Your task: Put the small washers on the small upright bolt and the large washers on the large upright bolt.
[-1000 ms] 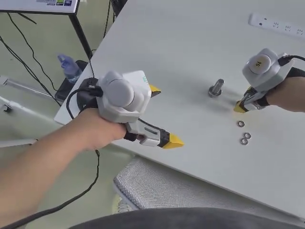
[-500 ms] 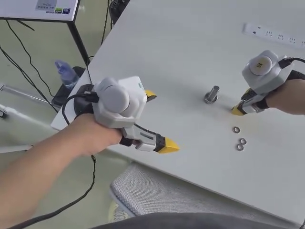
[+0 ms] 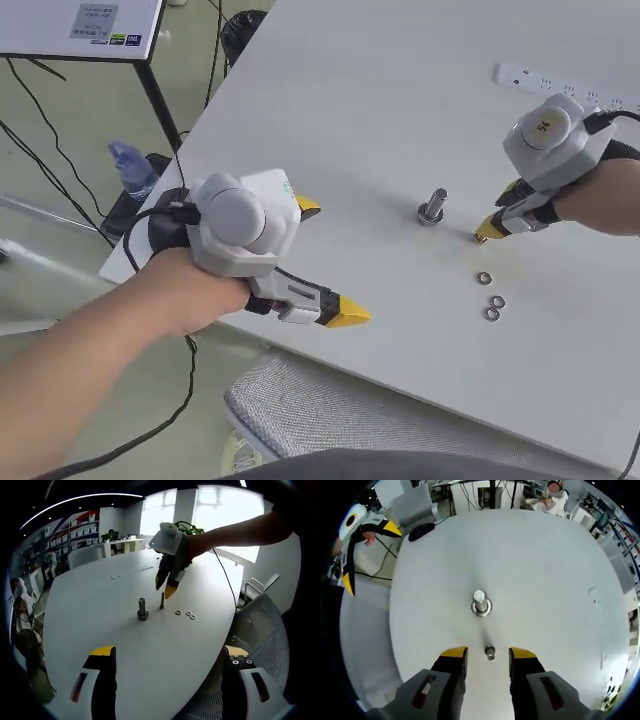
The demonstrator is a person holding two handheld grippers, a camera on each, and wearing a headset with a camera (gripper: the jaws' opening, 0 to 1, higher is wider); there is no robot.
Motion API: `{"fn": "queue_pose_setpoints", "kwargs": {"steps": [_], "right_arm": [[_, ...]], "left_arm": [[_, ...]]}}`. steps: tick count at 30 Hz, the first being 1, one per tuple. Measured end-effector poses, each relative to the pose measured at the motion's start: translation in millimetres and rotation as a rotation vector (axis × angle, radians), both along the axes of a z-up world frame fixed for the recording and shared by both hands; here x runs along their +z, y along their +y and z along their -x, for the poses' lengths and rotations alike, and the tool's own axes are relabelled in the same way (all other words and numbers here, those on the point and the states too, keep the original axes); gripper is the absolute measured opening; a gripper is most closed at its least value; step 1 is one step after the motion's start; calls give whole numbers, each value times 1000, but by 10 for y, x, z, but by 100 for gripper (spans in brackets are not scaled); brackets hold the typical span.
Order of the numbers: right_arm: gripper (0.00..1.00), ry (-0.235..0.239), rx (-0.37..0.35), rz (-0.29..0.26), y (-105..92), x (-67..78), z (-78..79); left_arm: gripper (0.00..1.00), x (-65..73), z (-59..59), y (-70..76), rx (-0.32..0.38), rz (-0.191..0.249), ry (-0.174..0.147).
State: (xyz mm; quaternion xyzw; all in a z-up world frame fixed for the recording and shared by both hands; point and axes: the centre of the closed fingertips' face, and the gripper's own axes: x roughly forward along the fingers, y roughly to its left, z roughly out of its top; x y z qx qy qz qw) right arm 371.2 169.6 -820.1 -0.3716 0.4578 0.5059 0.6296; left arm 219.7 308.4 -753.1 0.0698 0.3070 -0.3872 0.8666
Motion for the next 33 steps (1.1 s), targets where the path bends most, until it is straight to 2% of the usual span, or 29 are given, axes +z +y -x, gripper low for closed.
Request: {"fn": "queue_pose_setpoints", "kwargs": {"steps": [12, 22, 33], "right_arm": [[34, 1, -5, -4, -90, 84, 186], [34, 19, 2, 14, -149, 28, 452], [33, 27, 9, 35, -176, -79, 561]], "left_arm": [[86, 31, -10, 7, 8, -12, -13], [85, -7, 39, -20, 2, -14, -2], [84, 20, 32, 10, 10, -13, -5]]}}
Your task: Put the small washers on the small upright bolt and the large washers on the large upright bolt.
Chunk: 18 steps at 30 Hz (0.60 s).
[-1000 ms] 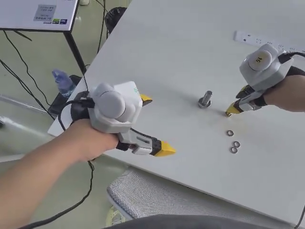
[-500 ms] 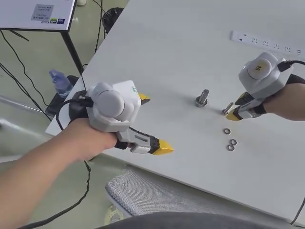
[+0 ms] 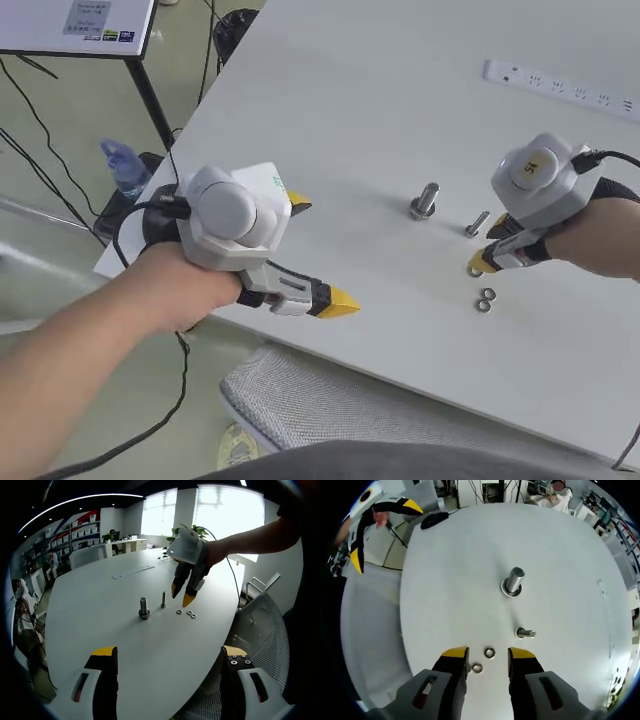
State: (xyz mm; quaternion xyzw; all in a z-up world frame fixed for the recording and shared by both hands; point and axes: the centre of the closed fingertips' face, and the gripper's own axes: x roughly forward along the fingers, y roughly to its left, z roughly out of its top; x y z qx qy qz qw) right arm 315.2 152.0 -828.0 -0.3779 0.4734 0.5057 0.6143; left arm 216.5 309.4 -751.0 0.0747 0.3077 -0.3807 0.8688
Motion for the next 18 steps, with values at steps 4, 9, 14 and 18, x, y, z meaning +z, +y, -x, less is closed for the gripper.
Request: {"fn": "queue_pose_setpoints", "kwargs": {"steps": [4, 9, 14, 18], "right_arm": [[32, -12, -3, 11, -46, -73, -14], [28, -16, -20, -1, -66, -164, -25], [28, 2, -25, 19, -99, -269, 15], [28, 6, -35, 13, -98, -312, 12]], "left_arm": [[84, 3, 4, 0, -2, -3, -1], [84, -4, 10, 20, -2, -8, 4], [84, -12, 8, 46, -1, -11, 8], [84, -9, -1, 48, 0, -9, 9]]}}
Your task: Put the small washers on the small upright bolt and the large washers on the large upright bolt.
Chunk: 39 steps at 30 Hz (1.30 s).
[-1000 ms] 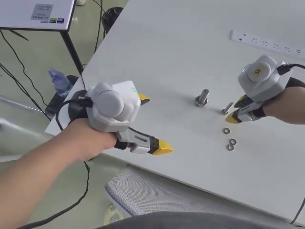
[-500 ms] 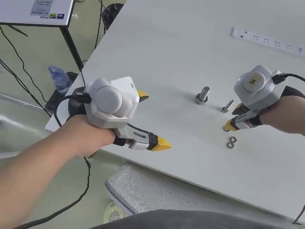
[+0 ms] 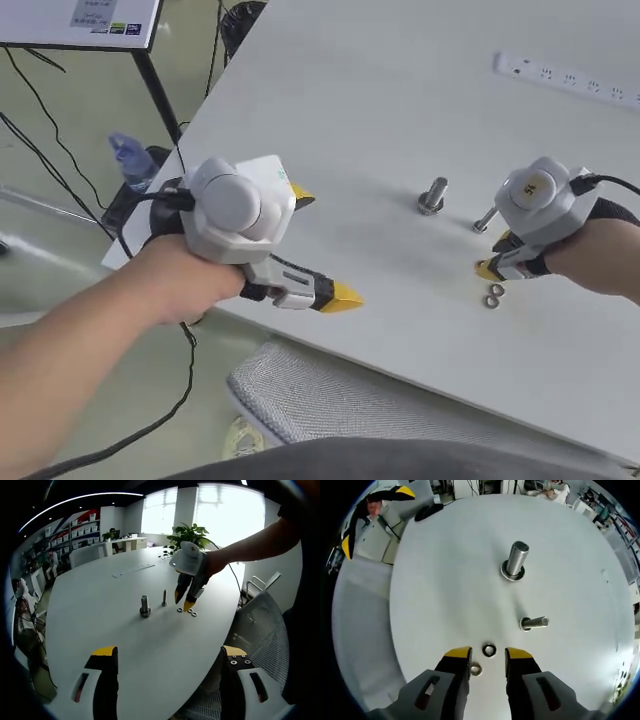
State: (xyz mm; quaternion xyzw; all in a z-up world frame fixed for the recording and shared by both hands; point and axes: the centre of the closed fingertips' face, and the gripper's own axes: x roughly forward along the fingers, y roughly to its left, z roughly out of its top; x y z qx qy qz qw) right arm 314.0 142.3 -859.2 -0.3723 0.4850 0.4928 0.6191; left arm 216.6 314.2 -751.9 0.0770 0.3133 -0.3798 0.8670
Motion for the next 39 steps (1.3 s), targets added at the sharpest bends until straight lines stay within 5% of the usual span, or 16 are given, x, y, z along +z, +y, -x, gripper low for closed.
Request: {"fn": "queue_pose_setpoints", "kwargs": {"steps": [28, 39], "right_arm": [[26, -23, -3, 22, -51, -98, 26], [18, -26, 13, 25, -47, -103, 33]], "left_arm": [[80, 10, 36, -46, -26, 7, -2], [80, 37, 59, -69, -30, 23, -3]]}}
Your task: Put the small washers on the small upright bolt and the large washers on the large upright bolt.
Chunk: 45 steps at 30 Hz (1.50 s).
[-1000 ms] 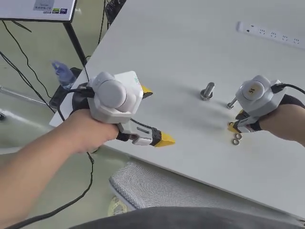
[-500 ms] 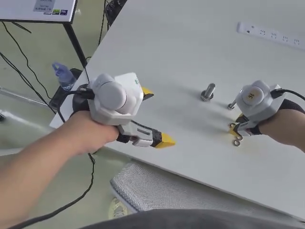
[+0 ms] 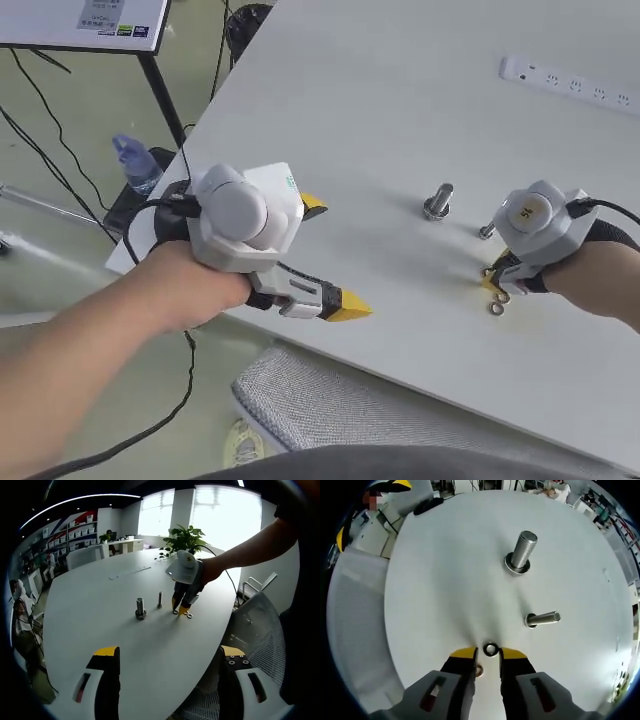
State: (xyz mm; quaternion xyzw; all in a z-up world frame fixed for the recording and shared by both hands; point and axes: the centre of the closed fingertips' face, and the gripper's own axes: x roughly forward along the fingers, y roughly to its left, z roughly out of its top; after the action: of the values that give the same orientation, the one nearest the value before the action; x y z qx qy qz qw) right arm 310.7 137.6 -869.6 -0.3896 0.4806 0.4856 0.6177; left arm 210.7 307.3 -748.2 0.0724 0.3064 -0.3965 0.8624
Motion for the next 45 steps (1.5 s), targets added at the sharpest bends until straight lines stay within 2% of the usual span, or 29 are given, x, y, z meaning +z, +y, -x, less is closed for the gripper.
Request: {"fn": "queue_pose_setpoints", "kwargs": {"steps": [8, 15, 19, 26, 32, 34, 36, 45], "right_arm": [[15, -7, 39, 12, -15, -2, -3], [14, -1, 30, 21, -12, -5, -4], [13, 5, 44, 67, 2, -16, 2], [13, 20, 17, 107, -11, -18, -1], [12, 27, -17, 61, -35, -5, -5], [12, 28, -13, 57, -25, -6, -4], [12, 31, -13, 59, -21, -8, -7], [12, 44, -24, 60, -39, 25, -18]], "left_arm": [[79, -10, -7, 11, 0, -5, 0], [78, -26, 3, 9, 5, -6, 2], [78, -34, 13, 4, 5, -9, 3], [77, -34, 18, 2, 5, -13, 6], [77, -7, 14, -10, 9, -7, 2], [78, -17, 11, 1, 12, -10, 3], [83, -20, -17, 30, 24, -20, -12], [84, -24, -41, 53, 30, -10, -12]]}}
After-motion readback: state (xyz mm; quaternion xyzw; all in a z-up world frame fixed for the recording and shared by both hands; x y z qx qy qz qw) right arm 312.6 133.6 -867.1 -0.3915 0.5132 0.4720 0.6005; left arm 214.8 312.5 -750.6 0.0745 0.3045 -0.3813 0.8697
